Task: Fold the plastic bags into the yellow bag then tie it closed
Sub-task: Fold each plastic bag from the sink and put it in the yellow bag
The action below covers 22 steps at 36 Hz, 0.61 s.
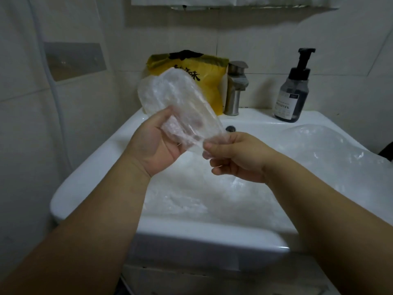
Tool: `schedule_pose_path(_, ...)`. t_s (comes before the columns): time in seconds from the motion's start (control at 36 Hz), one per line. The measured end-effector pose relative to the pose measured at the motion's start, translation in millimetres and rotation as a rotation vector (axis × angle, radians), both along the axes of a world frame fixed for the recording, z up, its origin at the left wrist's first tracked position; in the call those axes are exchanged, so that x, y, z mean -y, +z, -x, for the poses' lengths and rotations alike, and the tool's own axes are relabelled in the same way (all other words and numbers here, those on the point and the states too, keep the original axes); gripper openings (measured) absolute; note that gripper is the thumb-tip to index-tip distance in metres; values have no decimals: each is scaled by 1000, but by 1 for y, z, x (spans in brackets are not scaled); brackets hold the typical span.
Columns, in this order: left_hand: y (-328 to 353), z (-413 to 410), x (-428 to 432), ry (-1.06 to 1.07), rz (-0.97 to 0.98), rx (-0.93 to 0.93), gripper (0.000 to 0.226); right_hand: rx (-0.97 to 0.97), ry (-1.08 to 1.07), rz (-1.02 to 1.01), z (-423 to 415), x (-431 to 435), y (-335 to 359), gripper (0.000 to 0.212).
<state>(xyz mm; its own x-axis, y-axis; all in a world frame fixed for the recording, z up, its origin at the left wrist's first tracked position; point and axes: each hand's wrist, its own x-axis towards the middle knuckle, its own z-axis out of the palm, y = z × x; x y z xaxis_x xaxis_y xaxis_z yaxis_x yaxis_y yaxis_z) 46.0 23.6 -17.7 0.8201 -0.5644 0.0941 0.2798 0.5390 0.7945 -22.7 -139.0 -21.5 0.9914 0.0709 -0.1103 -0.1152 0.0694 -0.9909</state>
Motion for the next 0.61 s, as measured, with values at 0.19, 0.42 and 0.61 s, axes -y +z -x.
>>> schedule_pose_path(0.19, -10, -3, 8, 85, -164, 18, 38, -43, -25, 17, 1, 1, -1, 23)
schedule_pose_path(0.42, -3, -3, 3, -33, 13, 21, 60, 14, -105, -128, 0, -3, 2, 10)
schedule_pose_path(0.61, -23, 10, 26, -111, -498, 226, 49, 63, -116, 34, 3, -12, -2, 13)
